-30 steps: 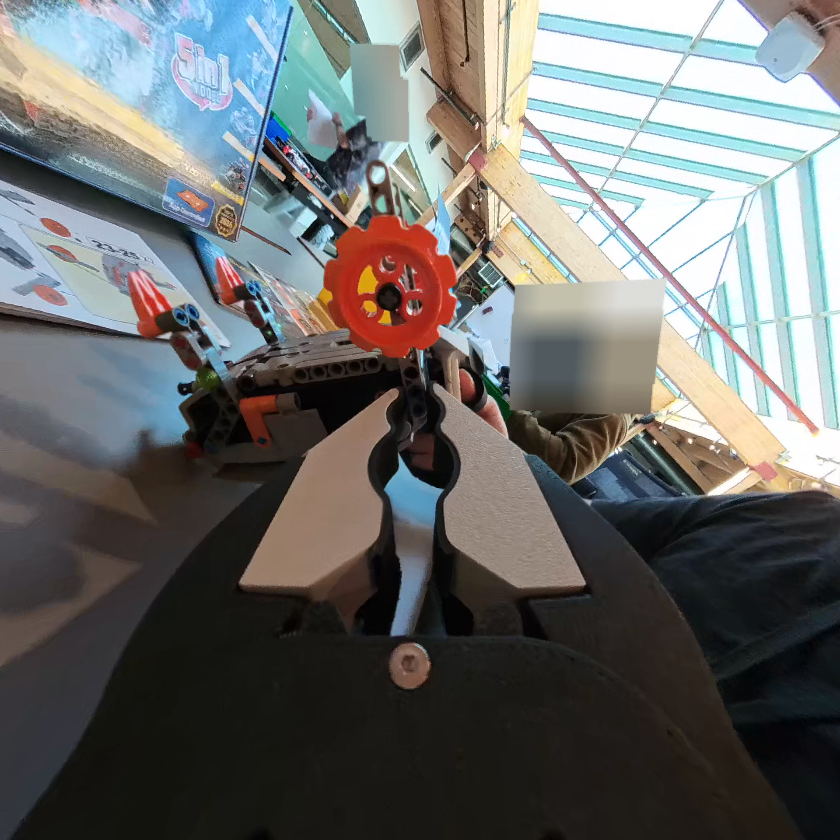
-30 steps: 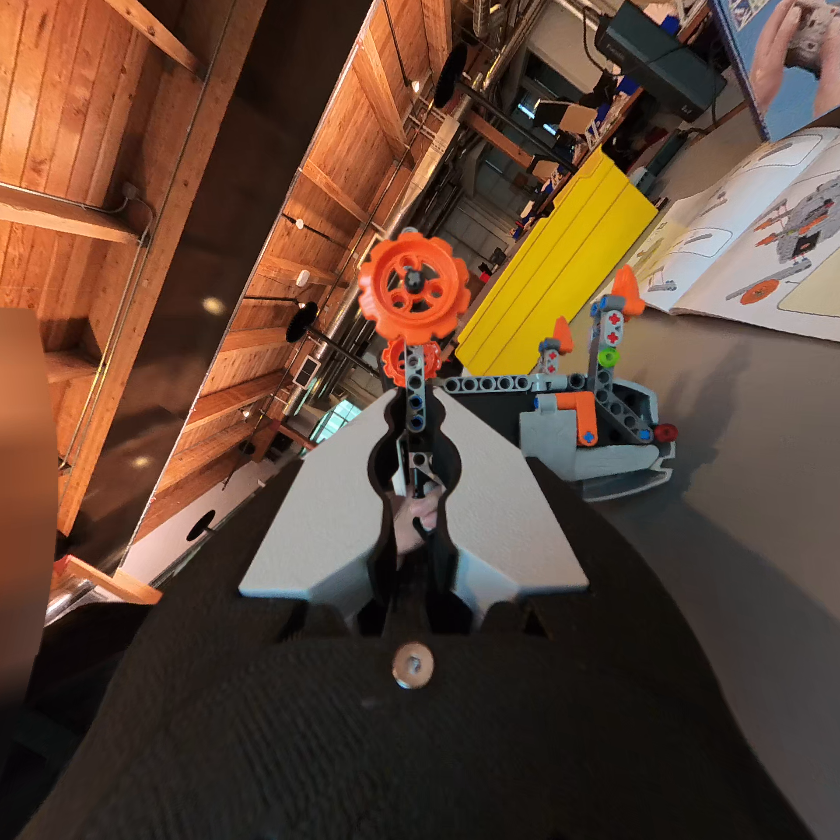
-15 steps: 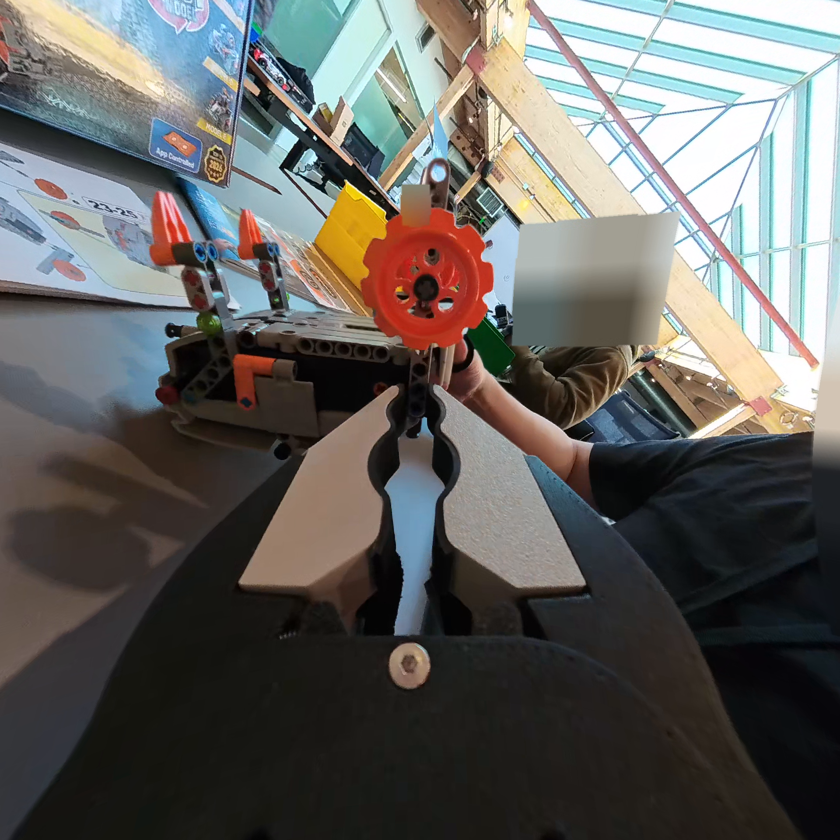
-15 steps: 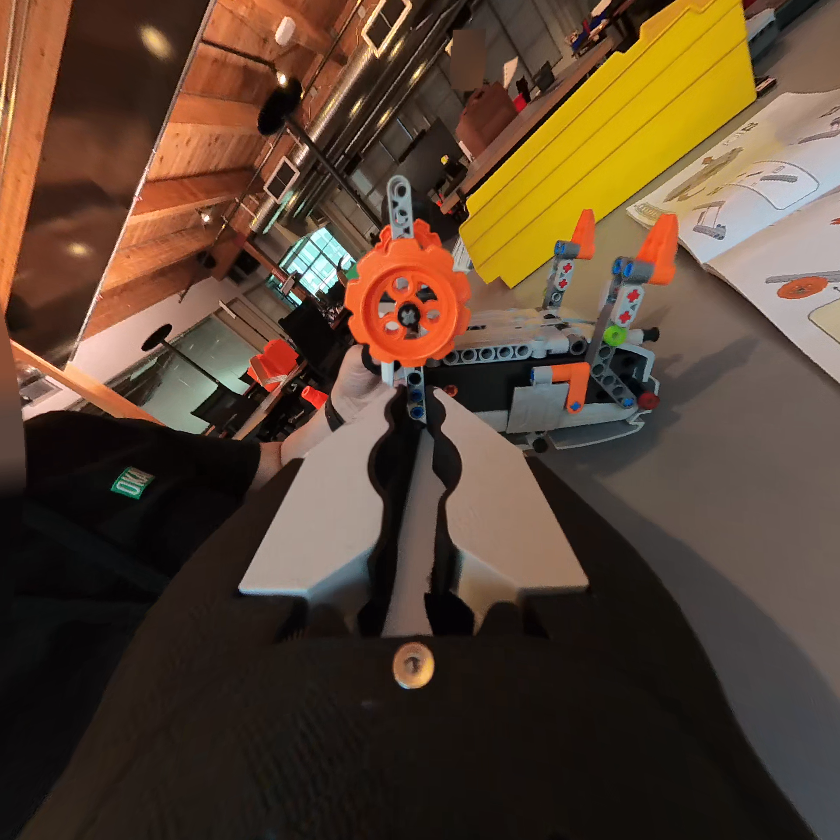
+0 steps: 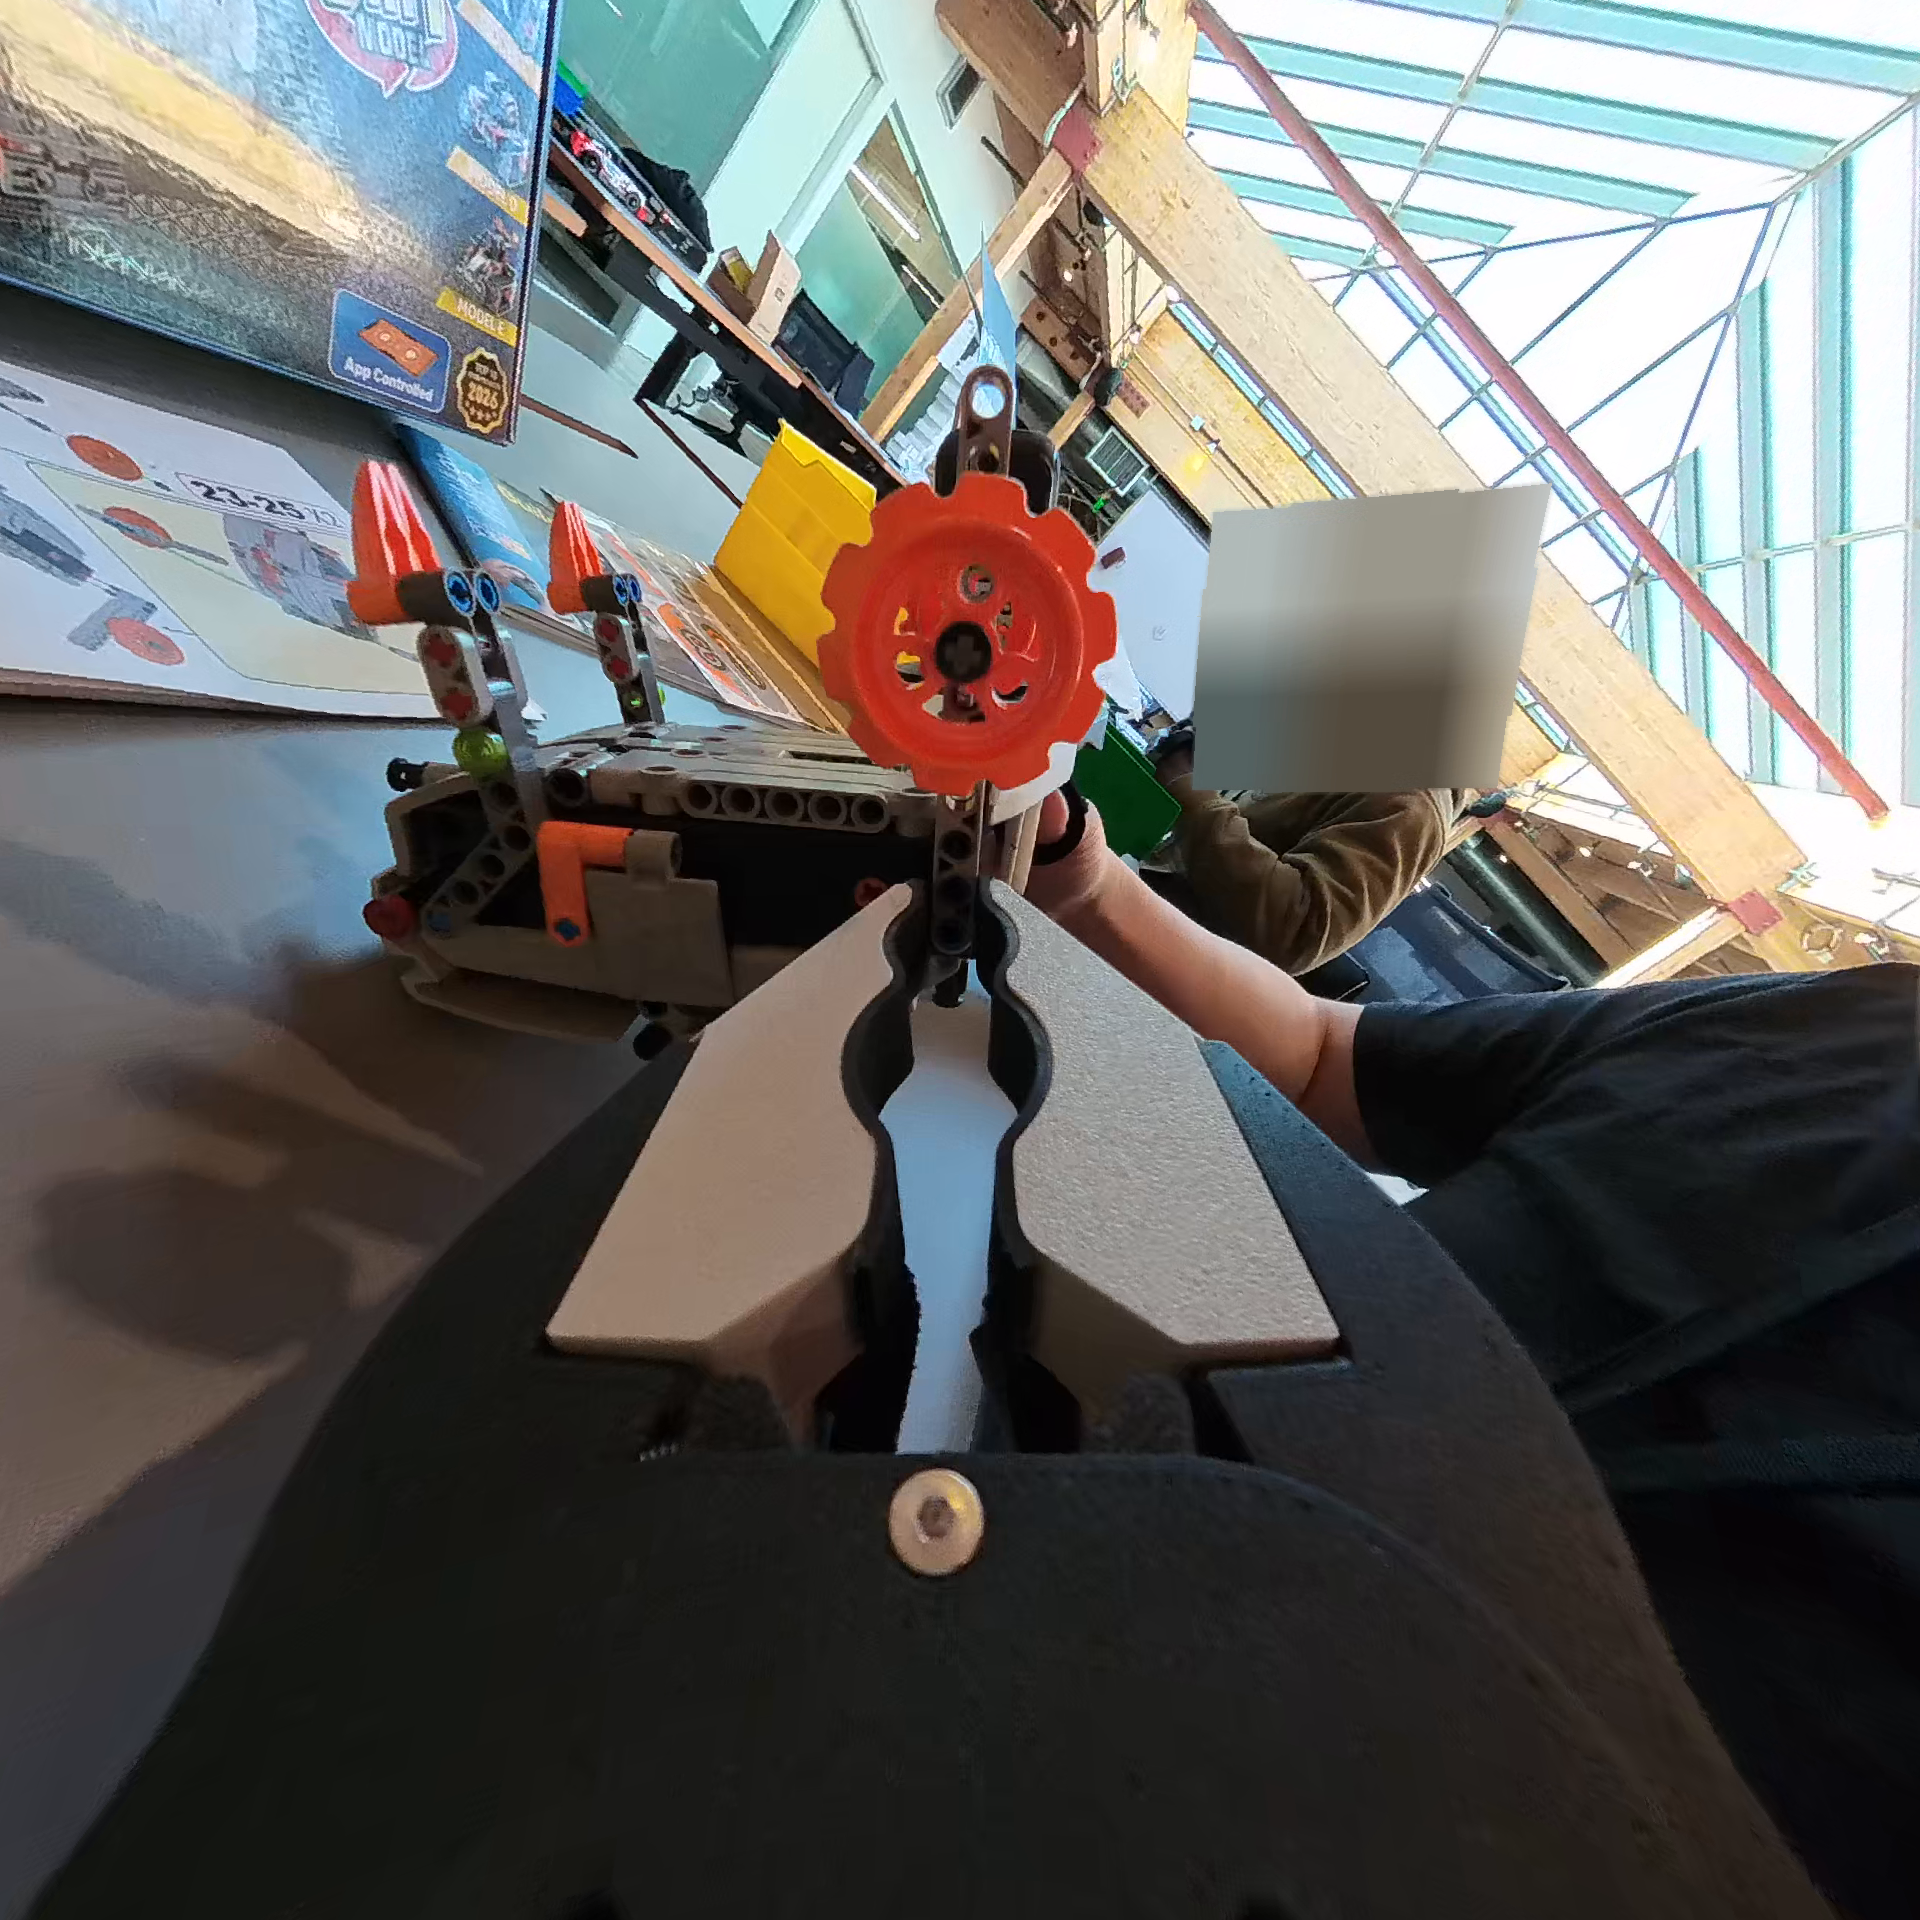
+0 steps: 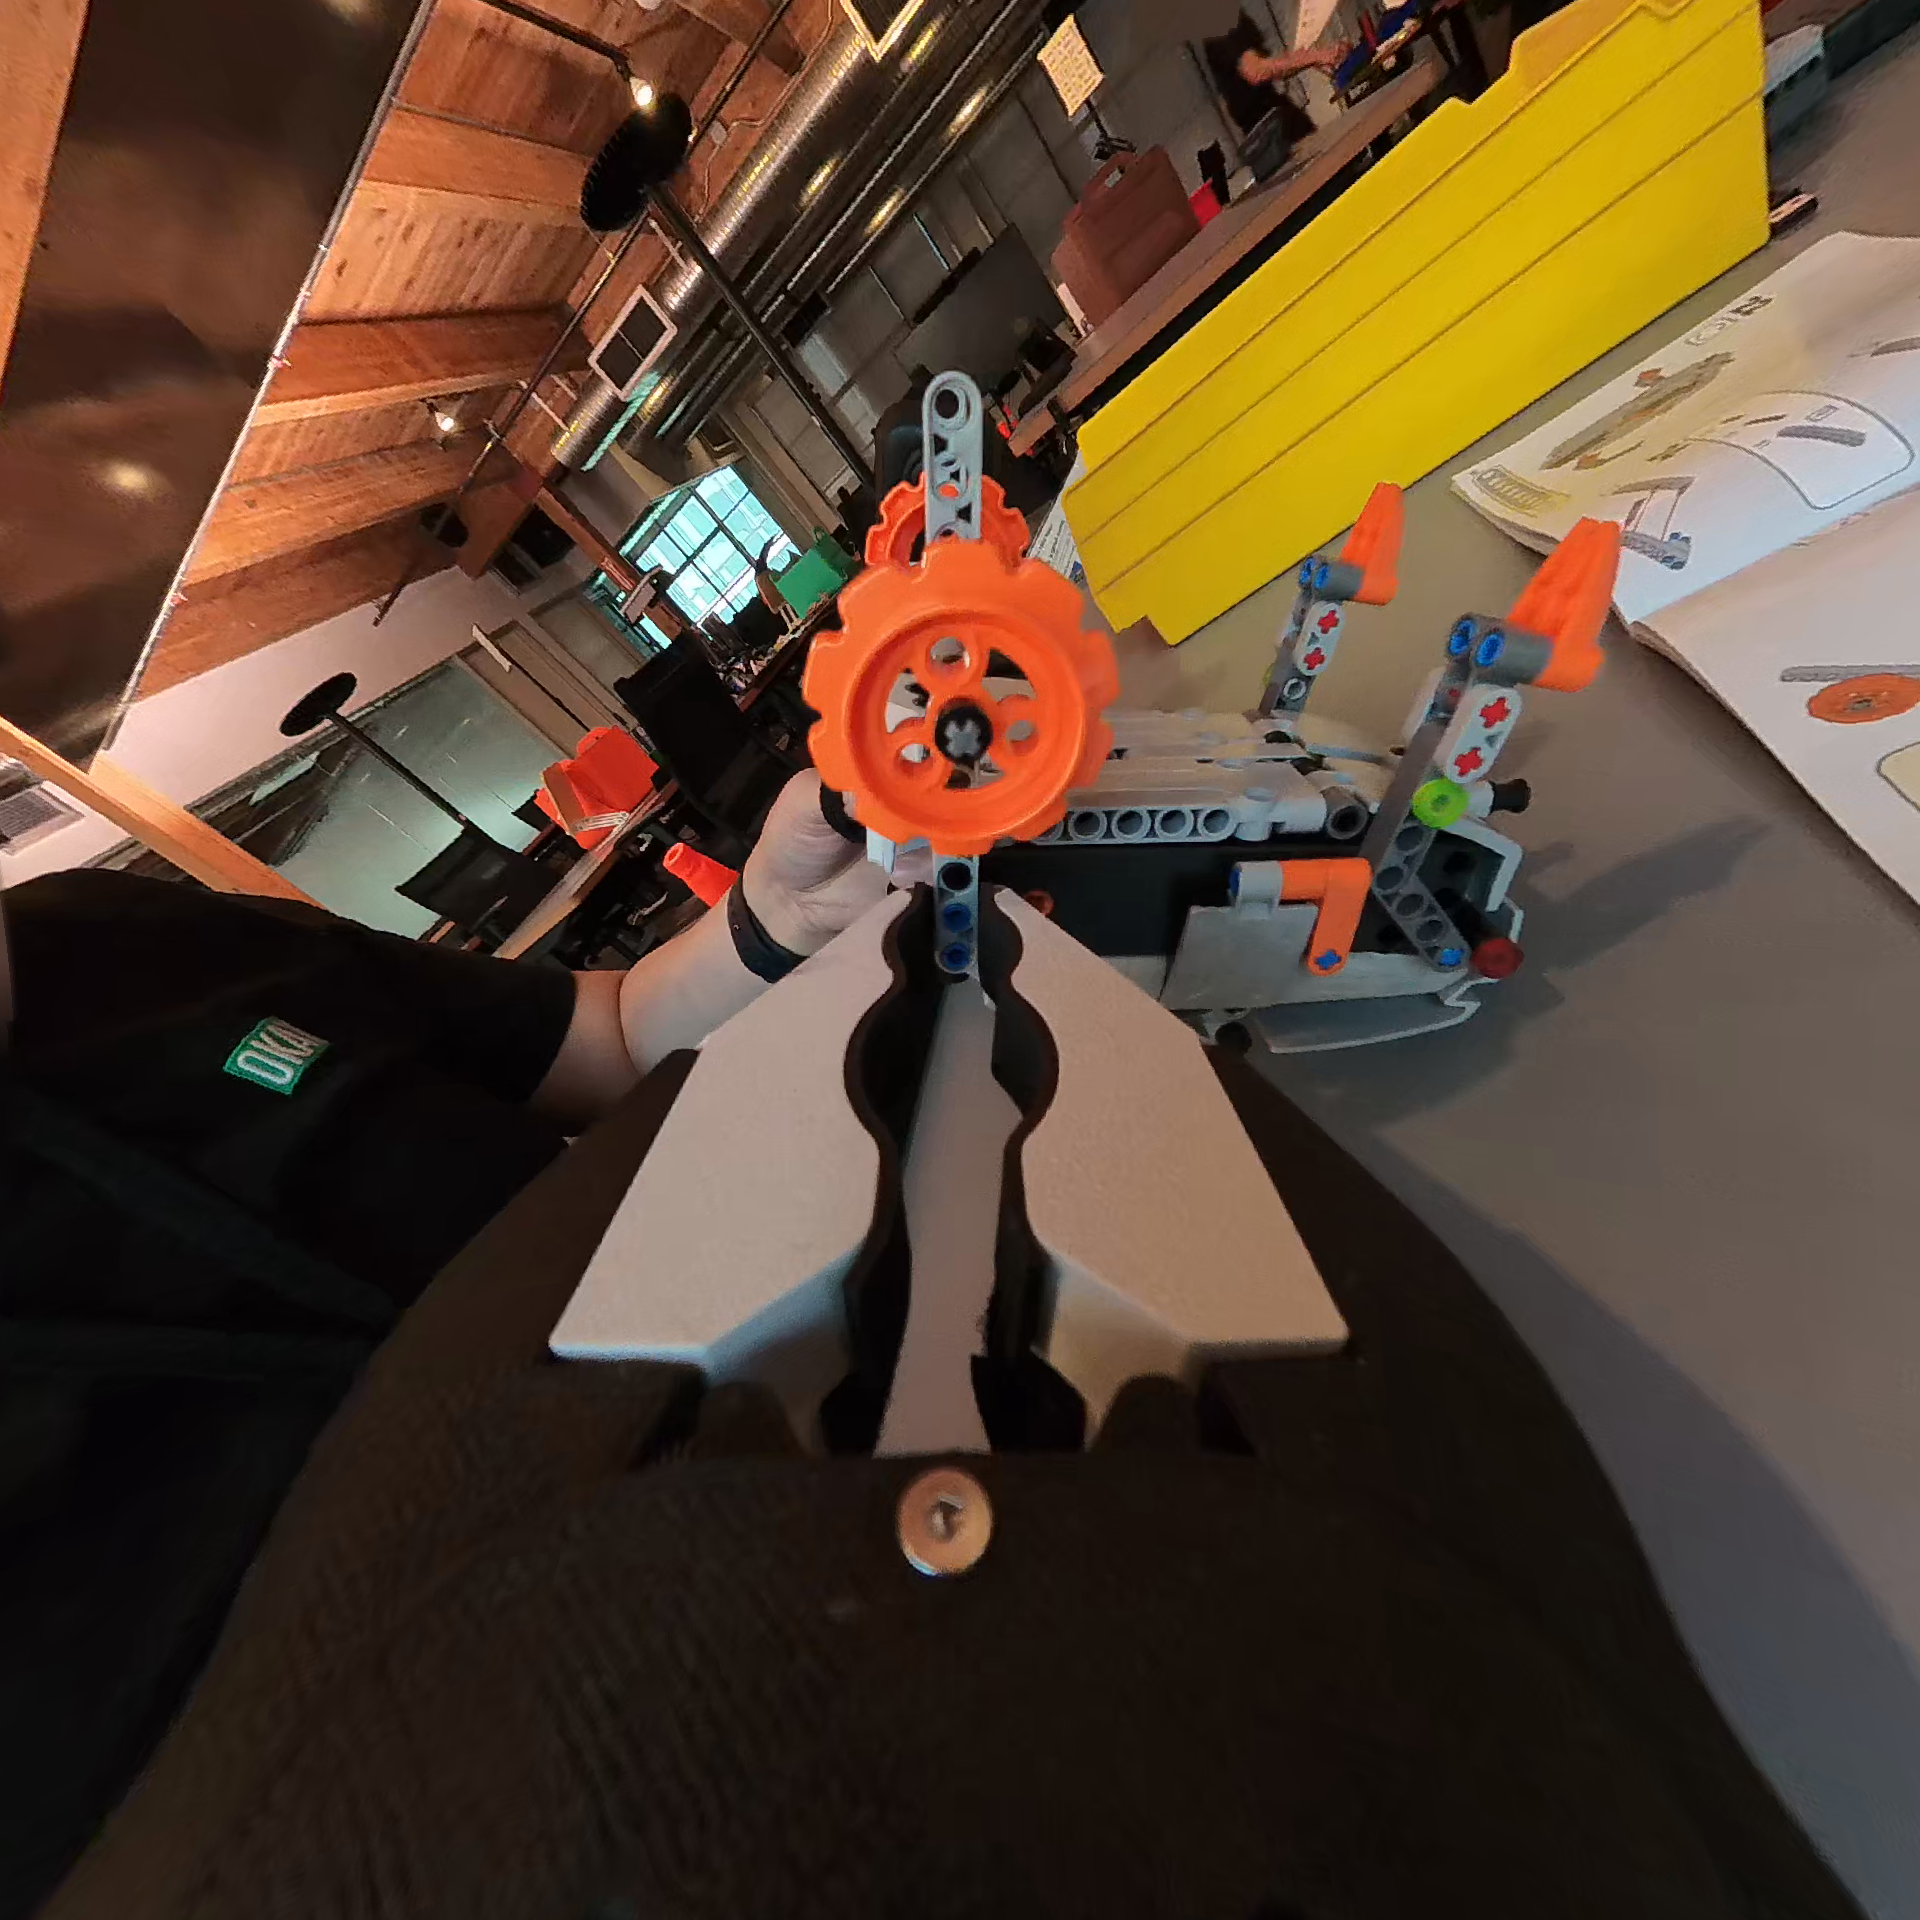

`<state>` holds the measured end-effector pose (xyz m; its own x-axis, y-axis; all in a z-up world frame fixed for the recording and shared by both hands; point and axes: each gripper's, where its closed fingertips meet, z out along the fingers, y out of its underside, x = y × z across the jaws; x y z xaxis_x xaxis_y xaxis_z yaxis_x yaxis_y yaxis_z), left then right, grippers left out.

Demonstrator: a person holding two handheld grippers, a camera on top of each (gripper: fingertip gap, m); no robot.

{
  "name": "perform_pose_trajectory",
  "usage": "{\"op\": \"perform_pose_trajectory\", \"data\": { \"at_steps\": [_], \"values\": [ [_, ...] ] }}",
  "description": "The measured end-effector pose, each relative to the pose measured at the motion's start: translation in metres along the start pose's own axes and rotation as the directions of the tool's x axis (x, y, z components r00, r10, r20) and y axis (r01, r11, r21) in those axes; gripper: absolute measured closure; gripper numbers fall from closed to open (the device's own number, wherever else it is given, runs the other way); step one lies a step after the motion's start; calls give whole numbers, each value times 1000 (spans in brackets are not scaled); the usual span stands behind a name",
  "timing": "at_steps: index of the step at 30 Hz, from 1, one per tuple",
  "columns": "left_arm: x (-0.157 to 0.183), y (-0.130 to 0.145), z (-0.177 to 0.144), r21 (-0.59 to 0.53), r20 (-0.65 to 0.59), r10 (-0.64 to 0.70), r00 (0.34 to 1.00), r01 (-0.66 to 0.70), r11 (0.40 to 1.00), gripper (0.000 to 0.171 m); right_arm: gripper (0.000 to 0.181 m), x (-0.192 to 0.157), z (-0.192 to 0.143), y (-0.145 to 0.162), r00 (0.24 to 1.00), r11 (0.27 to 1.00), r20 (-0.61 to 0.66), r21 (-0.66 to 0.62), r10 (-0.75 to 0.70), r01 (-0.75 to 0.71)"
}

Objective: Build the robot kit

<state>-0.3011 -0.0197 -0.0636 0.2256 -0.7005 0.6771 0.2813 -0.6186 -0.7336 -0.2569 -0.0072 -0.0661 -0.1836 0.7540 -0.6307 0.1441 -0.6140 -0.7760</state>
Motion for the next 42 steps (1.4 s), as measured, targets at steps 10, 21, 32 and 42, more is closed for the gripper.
{"op": "perform_pose_trajectory", "data": {
  "at_steps": [10,21,32,42],
  "values": [
    [4,5,3,-46,-10,85,996,-85,995,166,176,-2,-4,0,999,1000,28,-10,28,-28],
    [2,-4,4,-58,-89,28,996,-34,998,165,175,0,-4,-3,999,1000,19,-7,29,-29],
    [-4,-6,-1,-10,-45,14,999,-14,1000,166,176,3,1,-1,999,999,10,9,46,-46],
    [-4,-1,-2,-9,-36,25,999,-26,1000,166,176,4,0,3,999,999,-3,-6,33,-33]
  ]
}}
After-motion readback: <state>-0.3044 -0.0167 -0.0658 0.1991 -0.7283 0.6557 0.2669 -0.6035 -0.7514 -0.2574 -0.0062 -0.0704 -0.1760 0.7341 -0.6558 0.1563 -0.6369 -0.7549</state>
